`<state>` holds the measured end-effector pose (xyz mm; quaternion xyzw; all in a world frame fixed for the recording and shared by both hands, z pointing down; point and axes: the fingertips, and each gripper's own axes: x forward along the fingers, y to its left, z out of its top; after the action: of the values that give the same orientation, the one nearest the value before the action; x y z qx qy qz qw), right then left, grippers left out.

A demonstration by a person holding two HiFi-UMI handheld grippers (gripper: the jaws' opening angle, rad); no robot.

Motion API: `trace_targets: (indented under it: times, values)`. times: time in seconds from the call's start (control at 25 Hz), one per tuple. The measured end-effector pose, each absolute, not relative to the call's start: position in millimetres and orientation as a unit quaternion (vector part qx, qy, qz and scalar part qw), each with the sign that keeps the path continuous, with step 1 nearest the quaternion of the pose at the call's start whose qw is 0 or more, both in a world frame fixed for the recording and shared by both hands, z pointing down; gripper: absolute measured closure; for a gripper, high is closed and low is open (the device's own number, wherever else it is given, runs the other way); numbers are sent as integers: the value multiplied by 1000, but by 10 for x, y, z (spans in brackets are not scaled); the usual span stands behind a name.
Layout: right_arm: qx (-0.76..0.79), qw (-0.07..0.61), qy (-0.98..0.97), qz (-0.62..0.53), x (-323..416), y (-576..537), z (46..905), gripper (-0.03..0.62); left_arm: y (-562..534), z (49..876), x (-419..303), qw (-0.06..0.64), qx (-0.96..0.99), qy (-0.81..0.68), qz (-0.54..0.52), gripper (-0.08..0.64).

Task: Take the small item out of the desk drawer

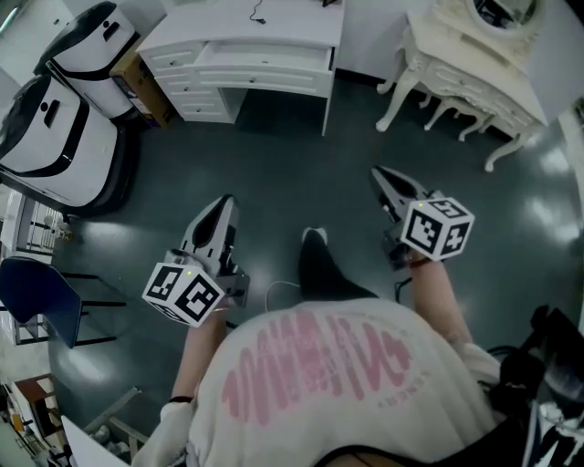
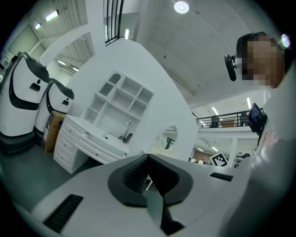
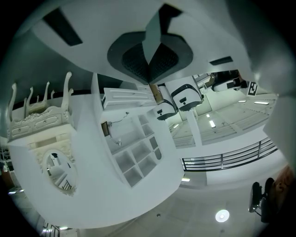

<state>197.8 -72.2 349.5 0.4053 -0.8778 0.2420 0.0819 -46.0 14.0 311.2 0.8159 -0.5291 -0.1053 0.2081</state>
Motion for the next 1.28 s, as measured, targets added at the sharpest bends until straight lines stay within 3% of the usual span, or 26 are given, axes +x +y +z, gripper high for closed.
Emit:
trace_targets:
  times: [0.72, 1.28]
  values:
    - [303, 74, -925, 217, 1209, -3811, 3209, 575, -2618, 2876, -915, 167, 788, -583, -112, 532]
    - [277, 151, -908, 276, 548, -5037, 4054, 574, -3807, 3417, -1518, 209, 767, -602, -76, 531]
